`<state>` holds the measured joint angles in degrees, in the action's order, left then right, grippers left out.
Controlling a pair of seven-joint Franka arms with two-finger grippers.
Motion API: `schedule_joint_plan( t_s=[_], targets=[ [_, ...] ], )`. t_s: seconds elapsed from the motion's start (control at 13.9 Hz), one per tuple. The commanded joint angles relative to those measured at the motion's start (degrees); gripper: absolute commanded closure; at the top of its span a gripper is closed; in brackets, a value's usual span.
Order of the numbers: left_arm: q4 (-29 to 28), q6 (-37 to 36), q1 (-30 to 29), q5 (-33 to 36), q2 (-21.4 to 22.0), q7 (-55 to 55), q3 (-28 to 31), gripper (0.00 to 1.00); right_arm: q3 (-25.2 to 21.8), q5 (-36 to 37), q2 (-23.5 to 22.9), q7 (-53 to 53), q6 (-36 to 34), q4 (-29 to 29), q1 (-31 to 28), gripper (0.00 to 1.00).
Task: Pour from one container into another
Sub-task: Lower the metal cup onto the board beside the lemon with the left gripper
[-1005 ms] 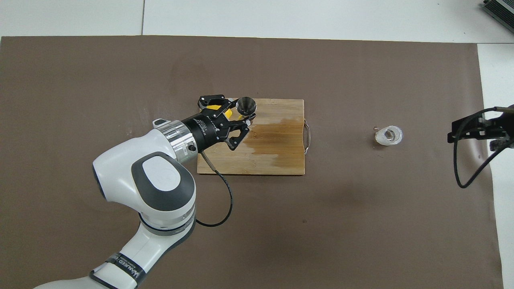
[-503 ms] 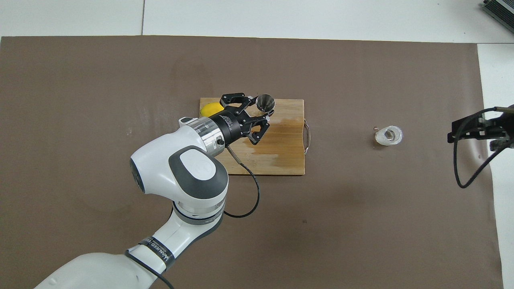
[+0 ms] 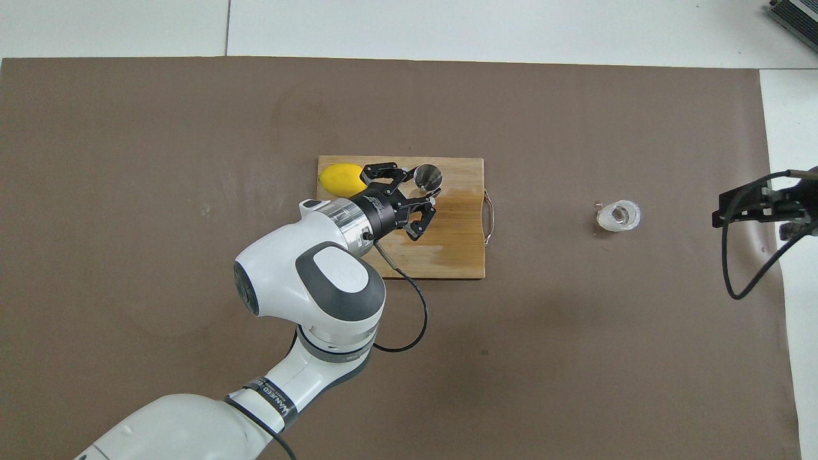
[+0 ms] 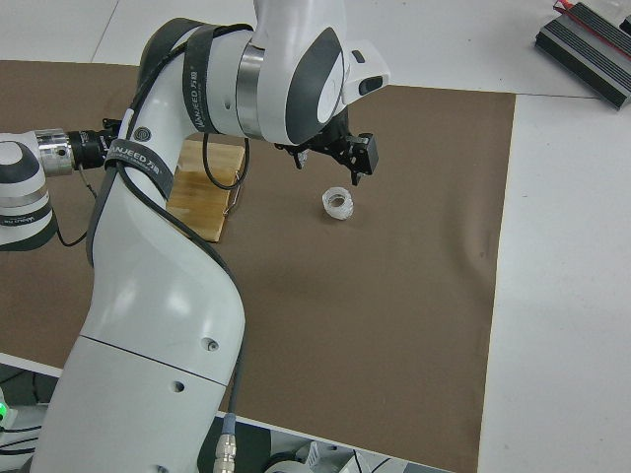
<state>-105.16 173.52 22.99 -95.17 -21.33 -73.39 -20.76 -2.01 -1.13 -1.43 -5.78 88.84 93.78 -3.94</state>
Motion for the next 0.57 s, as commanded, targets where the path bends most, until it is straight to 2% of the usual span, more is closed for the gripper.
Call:
schedule_joint_plan(
  t_s=[0.0,0.5],
  targets=[
    [1.71,1.74,1.09,-1.33,-1.60,0.18,-0.16,1.00,0.07,-0.98,0.46,-0.64,0.46,0.62,-0.28,0.00],
    [1.88,4.55,3.55,-1.77,-2.84,0.18,-0.95,1.00,0.07,-0.98,0.46,-0.73,0.37,0.62,-0.28,0.00]
  ],
)
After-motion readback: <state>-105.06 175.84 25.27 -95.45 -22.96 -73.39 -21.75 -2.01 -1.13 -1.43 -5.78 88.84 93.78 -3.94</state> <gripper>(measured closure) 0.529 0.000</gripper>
